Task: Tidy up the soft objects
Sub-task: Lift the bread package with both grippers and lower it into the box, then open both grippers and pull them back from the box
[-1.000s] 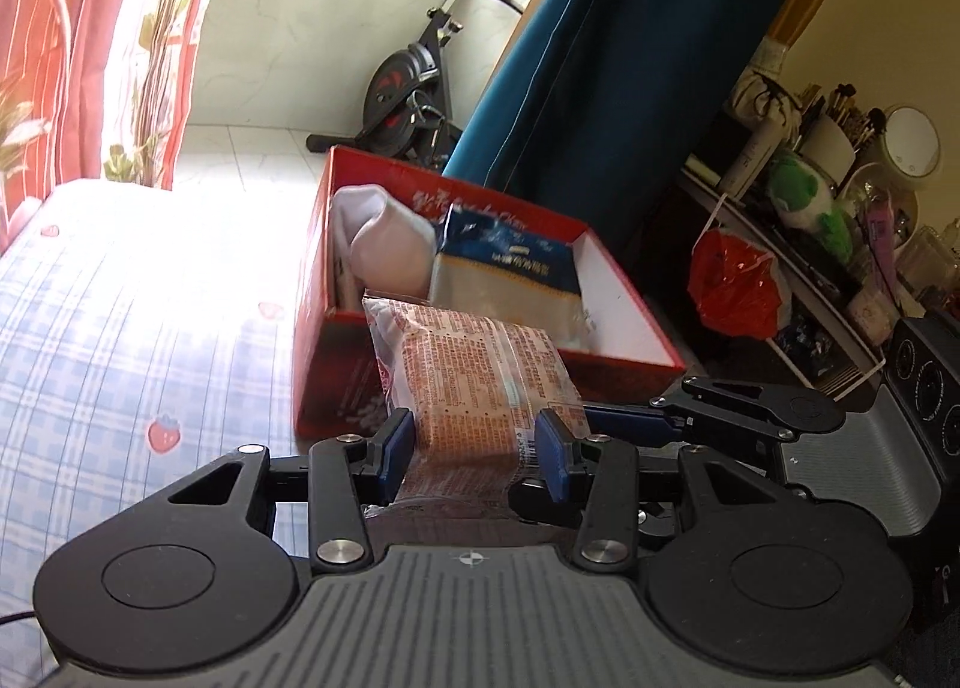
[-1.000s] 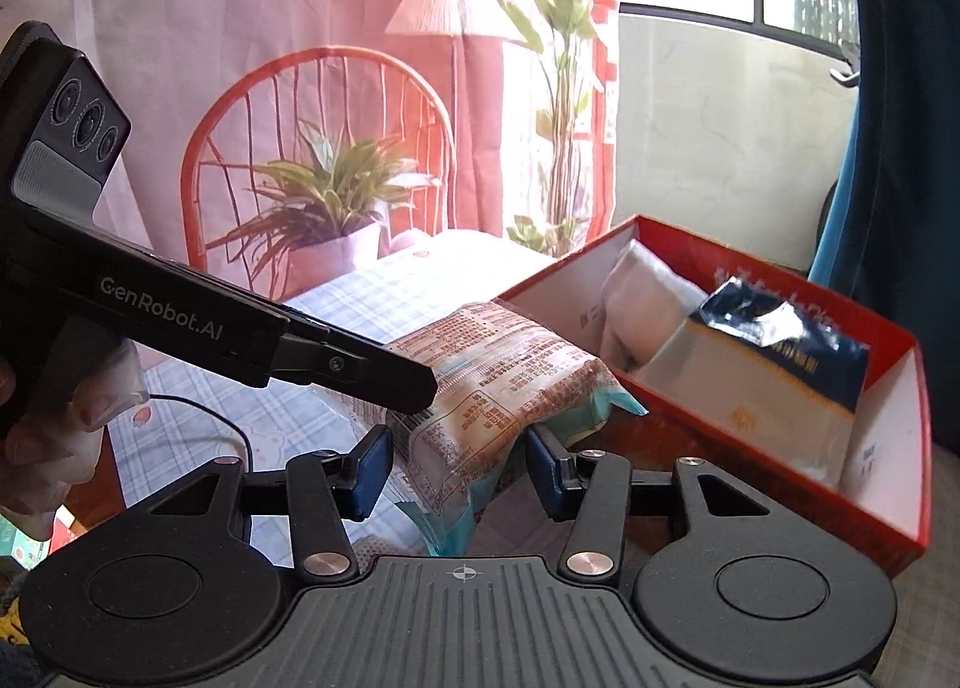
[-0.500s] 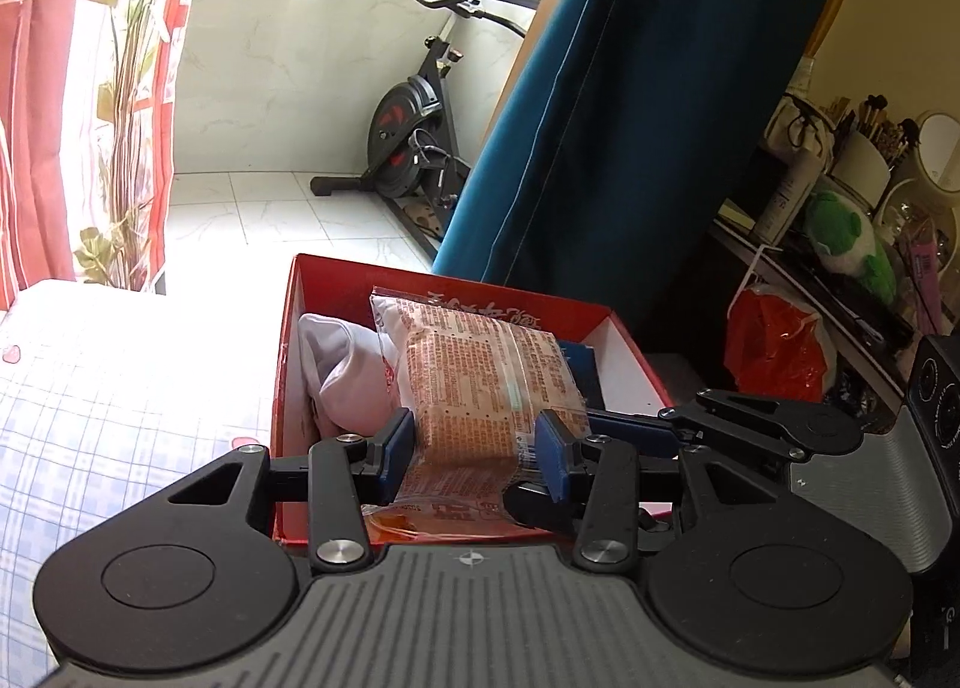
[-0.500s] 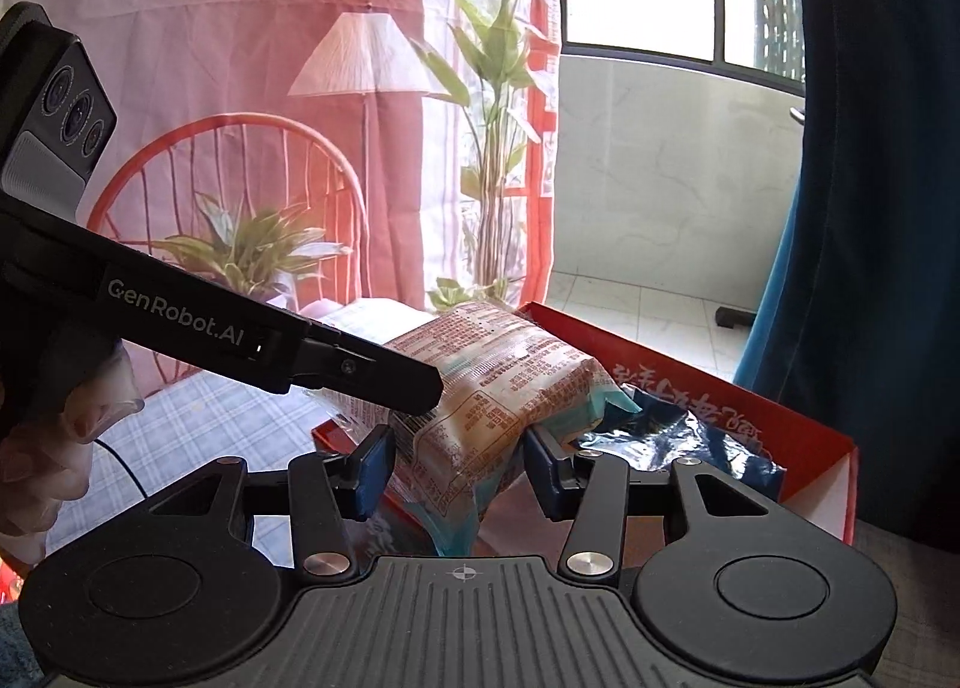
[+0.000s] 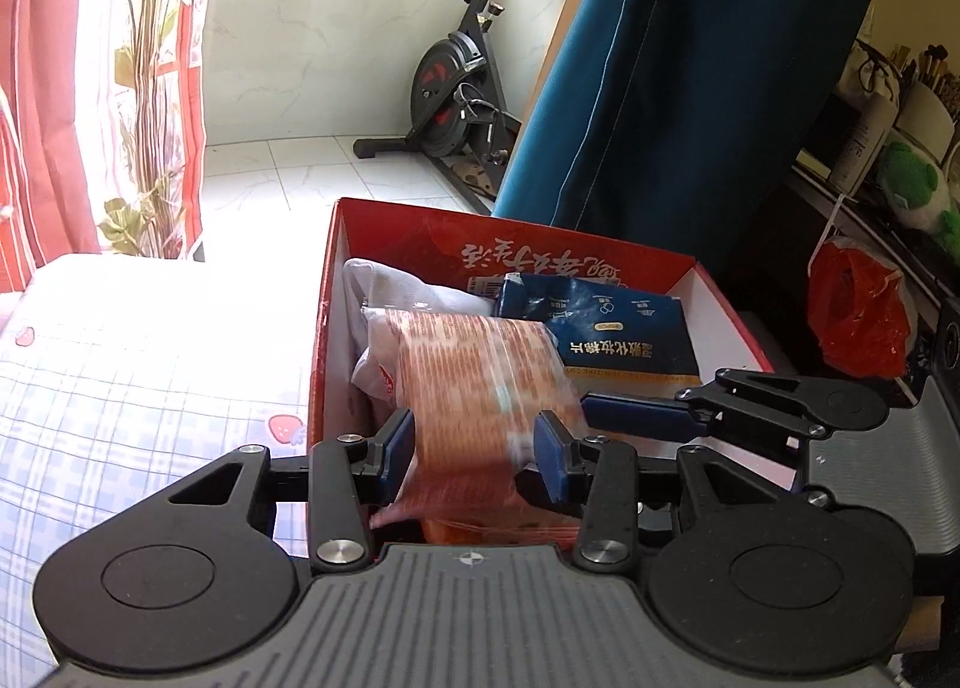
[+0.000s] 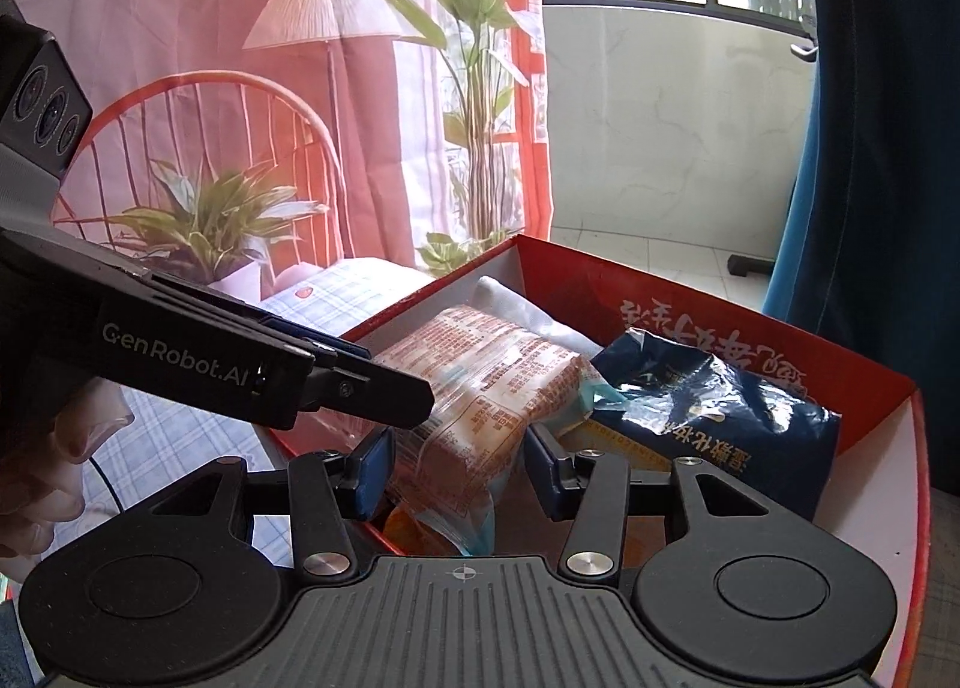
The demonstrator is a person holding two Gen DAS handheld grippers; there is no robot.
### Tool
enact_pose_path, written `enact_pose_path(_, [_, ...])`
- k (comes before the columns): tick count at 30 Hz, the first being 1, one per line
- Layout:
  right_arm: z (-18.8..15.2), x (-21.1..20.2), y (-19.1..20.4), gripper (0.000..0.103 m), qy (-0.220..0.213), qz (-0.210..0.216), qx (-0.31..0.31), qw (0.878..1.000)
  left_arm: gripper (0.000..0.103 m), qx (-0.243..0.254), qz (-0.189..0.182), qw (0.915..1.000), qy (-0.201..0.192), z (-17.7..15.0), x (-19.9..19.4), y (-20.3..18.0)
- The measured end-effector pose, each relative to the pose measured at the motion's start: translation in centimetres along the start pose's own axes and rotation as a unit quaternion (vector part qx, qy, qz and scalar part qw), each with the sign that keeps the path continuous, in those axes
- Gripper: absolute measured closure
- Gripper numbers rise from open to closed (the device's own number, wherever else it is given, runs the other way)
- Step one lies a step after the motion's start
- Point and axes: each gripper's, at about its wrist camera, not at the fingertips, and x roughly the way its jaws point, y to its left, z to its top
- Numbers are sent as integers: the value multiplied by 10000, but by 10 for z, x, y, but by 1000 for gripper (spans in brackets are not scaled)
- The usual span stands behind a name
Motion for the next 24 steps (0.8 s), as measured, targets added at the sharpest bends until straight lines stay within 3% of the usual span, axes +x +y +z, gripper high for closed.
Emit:
enact_pose_path(3, [0,-1,-2,57,12,-84,-17,10000,57,240,201,9994,-133,0,-6,-3])
enact_pose_path(11, [-10,-20,-6,57,2,-366,70,9993,57,424,319,9981,-312,-6,-24,-16])
enact_pose_path(24, [-47,-83,1,57,-122,-998,162,9948,56,786,764,9914,-718,-51,-65,-54])
